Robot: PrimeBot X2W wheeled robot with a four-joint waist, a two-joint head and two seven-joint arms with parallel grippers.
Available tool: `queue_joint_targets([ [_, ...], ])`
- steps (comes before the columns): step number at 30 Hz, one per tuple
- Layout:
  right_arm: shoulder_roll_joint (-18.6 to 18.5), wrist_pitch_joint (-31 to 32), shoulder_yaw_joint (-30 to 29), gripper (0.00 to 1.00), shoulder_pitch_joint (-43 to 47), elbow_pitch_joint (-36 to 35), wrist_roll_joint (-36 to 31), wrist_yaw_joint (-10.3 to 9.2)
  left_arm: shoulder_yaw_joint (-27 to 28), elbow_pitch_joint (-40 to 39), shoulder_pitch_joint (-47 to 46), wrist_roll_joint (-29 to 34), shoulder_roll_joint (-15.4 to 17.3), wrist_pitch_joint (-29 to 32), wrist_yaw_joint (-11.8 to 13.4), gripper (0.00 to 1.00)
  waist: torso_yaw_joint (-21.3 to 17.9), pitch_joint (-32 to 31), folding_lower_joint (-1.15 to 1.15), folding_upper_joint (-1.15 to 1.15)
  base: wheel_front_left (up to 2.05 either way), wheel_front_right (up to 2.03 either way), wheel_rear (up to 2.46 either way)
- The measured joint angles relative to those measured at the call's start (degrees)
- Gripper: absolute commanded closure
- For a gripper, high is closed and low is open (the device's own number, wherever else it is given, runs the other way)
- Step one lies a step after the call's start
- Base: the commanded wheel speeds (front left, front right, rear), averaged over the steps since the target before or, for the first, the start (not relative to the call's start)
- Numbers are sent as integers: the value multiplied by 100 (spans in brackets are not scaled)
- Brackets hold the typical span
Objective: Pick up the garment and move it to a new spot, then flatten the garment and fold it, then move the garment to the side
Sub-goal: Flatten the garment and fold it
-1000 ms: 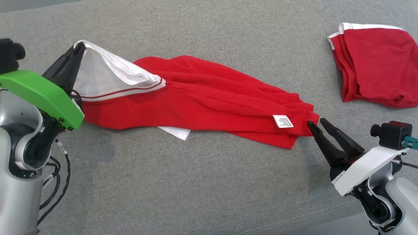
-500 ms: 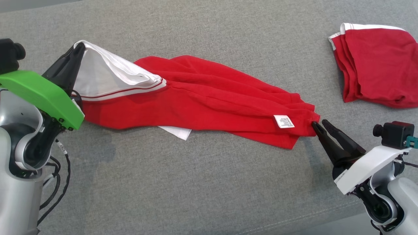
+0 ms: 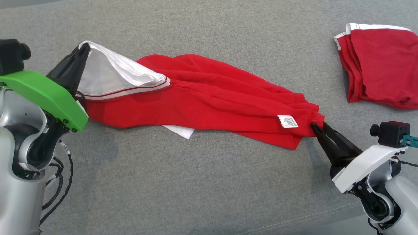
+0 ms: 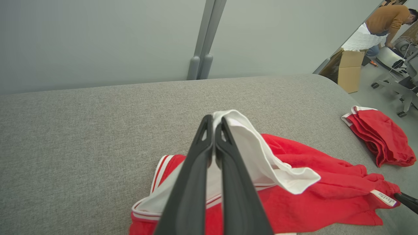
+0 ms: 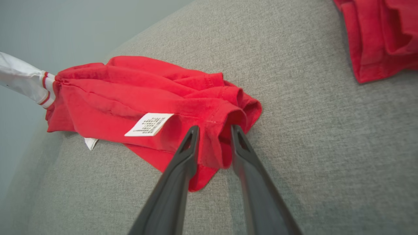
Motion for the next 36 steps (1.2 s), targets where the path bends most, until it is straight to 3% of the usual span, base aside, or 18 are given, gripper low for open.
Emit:
queue_joint_targets([
  [16, 25, 45, 15, 62, -136, 120, 19, 54, -3, -36, -1, 0, 0, 1, 1, 100, 50, 50, 0, 0, 0, 0, 0],
  [20, 33, 46, 16, 78, -145, 145, 20, 57, -2, -36, -1, 0, 0, 1, 1, 100, 46, 58, 0, 0, 0, 0, 0],
  [21, 45, 43, 14, 96, -168, 152, 22, 73, 1, -35, -1, 0, 0, 1, 2, 100, 42, 60, 0, 0, 0, 0, 0],
  [22, 56, 42, 7, 100, -191, 149, 37, 100, 3, -35, -1, 0, 0, 0, 2, 100, 39, 59, 0, 0, 0, 0, 0],
  [30, 67, -9, -196, 100, -382, -113, 367, 269, 147, 77, -2, 0, 37, -83, 1, 100, 14, -42, 0, 0, 0, 0, 0],
  [36, -353, 116, -731, 100, -906, -861, 1007, 415, 477, 67, -270, 45, 278, -208, -9, 100, -51, -322, 0, 0, 0, 0, 0],
])
